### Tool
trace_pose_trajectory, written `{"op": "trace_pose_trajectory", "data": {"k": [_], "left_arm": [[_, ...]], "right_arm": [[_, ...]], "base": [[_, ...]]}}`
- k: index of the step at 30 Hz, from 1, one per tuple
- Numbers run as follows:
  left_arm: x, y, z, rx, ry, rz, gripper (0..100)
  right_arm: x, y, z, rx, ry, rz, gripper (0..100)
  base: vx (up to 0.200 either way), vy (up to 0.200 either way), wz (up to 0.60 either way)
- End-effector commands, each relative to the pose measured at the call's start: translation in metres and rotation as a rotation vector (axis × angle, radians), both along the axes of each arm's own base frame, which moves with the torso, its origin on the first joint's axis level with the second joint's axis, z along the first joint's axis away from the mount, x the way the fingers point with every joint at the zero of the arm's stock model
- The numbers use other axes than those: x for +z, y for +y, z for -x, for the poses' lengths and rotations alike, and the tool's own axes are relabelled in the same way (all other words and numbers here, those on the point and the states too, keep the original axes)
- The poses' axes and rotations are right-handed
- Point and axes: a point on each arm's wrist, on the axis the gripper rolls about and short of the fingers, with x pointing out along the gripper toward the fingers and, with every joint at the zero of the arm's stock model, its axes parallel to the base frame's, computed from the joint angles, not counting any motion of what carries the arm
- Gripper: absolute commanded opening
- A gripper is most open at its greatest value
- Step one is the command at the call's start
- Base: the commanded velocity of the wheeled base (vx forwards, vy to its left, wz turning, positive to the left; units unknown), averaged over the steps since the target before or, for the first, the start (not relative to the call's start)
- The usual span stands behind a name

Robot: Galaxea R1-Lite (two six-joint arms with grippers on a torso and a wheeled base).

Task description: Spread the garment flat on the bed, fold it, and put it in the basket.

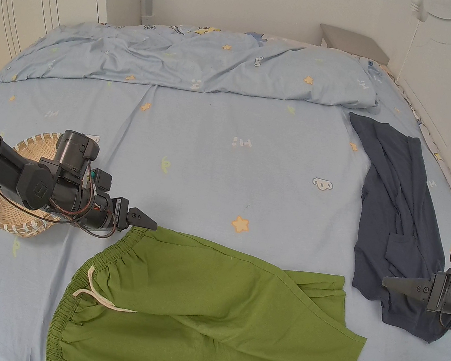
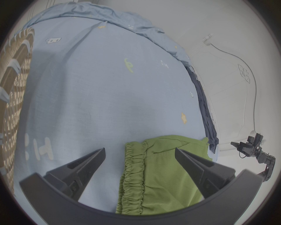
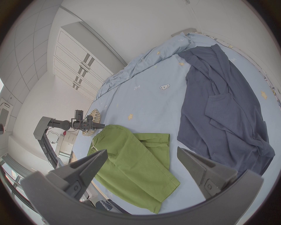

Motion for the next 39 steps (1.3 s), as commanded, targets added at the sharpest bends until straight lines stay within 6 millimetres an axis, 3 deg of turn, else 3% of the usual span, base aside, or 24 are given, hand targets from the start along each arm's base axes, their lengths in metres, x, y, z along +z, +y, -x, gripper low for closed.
{"op": "trace_pose_trajectory", "data": {"k": [1, 8, 9, 20, 25, 32, 39], "left_arm": [[-0.012, -0.002, -0.005, -0.002, 0.031, -0.002, 100], [-0.008, -0.004, -0.008, 0.022, 0.054, 0.057, 100], [-0.008, -0.004, -0.007, 0.015, 0.058, 0.063, 0], [-0.009, -0.002, -0.007, 0.008, 0.067, 0.077, 0], [0.0, 0.004, -0.003, 0.02, 0.049, 0.081, 0], [0.036, 0.021, 0.02, 0.056, -0.04, 0.096, 0], [0.037, 0.017, 0.023, 0.044, -0.04, 0.095, 0]], "right_arm": [[-0.001, 0.0, -0.001, 0.002, 0.004, -0.002, 100], [-0.004, 0.0, -0.004, 0.001, 0.021, 0.0, 100], [-0.004, 0.0, -0.004, 0.001, 0.023, 0.0, 100], [-0.004, 0.0, -0.004, 0.0, 0.023, 0.001, 100], [-0.007, 0.0, -0.002, -0.002, 0.038, 0.0, 100], [-0.026, -0.003, 0.007, -0.031, 0.11, 0.006, 100], [-0.052, -0.004, 0.007, -0.025, 0.227, 0.008, 100]], "base": [[0.0, 0.0, 0.0], [0.0, 0.0, 0.0], [0.0, 0.0, 0.0], [0.0, 0.0, 0.0], [0.0, 0.0, 0.0], [0.0, 0.0, 0.0], [0.0, 0.0, 0.0]]}}
